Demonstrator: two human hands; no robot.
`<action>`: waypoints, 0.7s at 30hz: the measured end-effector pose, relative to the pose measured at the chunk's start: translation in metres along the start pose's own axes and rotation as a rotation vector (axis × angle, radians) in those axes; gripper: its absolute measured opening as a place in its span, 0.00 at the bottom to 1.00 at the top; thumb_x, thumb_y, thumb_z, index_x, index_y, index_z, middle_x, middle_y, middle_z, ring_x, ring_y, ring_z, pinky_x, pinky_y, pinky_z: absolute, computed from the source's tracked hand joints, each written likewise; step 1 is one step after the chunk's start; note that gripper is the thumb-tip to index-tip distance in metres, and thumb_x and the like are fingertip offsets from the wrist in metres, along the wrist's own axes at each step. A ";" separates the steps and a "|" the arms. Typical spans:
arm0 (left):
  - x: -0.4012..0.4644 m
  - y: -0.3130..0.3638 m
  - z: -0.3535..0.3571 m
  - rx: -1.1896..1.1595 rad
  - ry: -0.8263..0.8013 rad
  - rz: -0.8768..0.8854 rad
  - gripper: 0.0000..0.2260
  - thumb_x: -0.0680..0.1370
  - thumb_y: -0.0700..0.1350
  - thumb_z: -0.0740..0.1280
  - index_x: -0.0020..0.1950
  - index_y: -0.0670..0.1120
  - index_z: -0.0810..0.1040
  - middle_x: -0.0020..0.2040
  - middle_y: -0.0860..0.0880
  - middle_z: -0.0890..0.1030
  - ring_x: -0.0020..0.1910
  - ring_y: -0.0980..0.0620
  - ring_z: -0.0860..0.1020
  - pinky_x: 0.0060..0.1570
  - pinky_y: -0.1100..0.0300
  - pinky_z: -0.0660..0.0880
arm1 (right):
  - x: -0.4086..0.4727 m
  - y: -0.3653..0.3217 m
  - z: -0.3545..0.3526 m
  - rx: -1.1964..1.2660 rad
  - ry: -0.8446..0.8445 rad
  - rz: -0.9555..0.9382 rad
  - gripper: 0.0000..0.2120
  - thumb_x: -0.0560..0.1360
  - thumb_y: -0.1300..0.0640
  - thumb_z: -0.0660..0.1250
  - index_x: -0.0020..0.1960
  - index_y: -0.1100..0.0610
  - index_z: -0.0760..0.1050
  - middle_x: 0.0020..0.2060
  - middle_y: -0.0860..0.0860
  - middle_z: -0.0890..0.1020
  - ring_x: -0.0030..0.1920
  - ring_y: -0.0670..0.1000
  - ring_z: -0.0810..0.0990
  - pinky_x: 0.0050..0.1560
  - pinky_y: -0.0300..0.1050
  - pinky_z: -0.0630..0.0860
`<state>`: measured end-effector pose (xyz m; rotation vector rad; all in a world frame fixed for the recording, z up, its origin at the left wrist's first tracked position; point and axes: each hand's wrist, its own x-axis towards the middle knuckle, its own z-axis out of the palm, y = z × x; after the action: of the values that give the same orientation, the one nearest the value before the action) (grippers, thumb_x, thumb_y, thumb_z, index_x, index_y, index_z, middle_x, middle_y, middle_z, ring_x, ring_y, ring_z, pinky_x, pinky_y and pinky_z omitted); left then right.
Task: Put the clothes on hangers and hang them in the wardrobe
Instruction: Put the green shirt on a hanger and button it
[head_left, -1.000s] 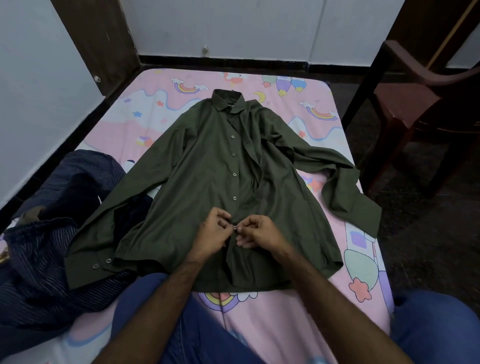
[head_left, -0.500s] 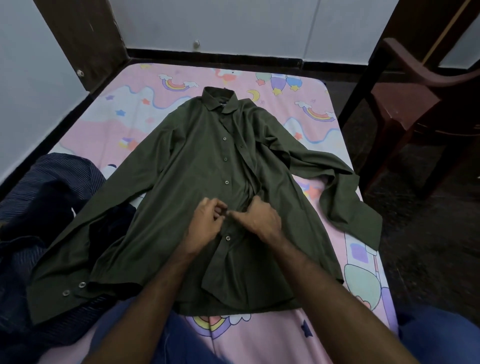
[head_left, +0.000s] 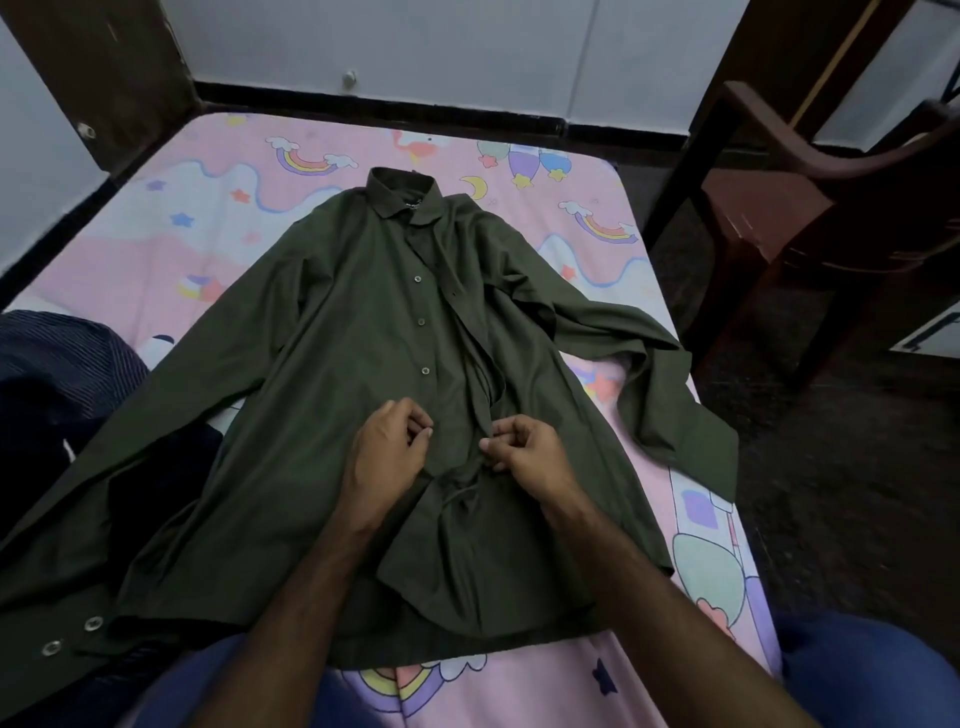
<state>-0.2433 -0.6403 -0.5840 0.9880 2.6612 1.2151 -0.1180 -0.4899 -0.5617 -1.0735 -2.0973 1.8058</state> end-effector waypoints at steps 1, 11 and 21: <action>0.003 0.000 -0.001 -0.026 -0.020 -0.029 0.06 0.75 0.38 0.71 0.44 0.49 0.77 0.41 0.55 0.77 0.38 0.58 0.76 0.43 0.53 0.78 | 0.001 -0.001 0.000 0.002 -0.004 0.008 0.05 0.76 0.69 0.72 0.48 0.62 0.77 0.32 0.51 0.80 0.28 0.43 0.79 0.33 0.36 0.76; 0.014 0.008 -0.013 -0.205 -0.189 -0.224 0.04 0.77 0.38 0.69 0.45 0.46 0.78 0.38 0.49 0.83 0.27 0.54 0.81 0.21 0.67 0.69 | -0.009 0.011 0.015 -0.153 0.118 -0.263 0.14 0.76 0.49 0.73 0.60 0.44 0.76 0.37 0.46 0.81 0.39 0.45 0.81 0.47 0.48 0.78; 0.023 0.007 -0.016 -0.278 -0.220 -0.289 0.05 0.77 0.37 0.70 0.44 0.47 0.79 0.38 0.48 0.82 0.29 0.55 0.82 0.18 0.60 0.72 | 0.008 0.000 0.006 -0.128 0.113 -0.203 0.11 0.83 0.51 0.63 0.58 0.54 0.81 0.45 0.54 0.82 0.34 0.49 0.83 0.32 0.48 0.81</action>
<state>-0.2627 -0.6346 -0.5633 0.6280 2.2894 1.2802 -0.1272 -0.4898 -0.5661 -0.9288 -2.1897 1.5014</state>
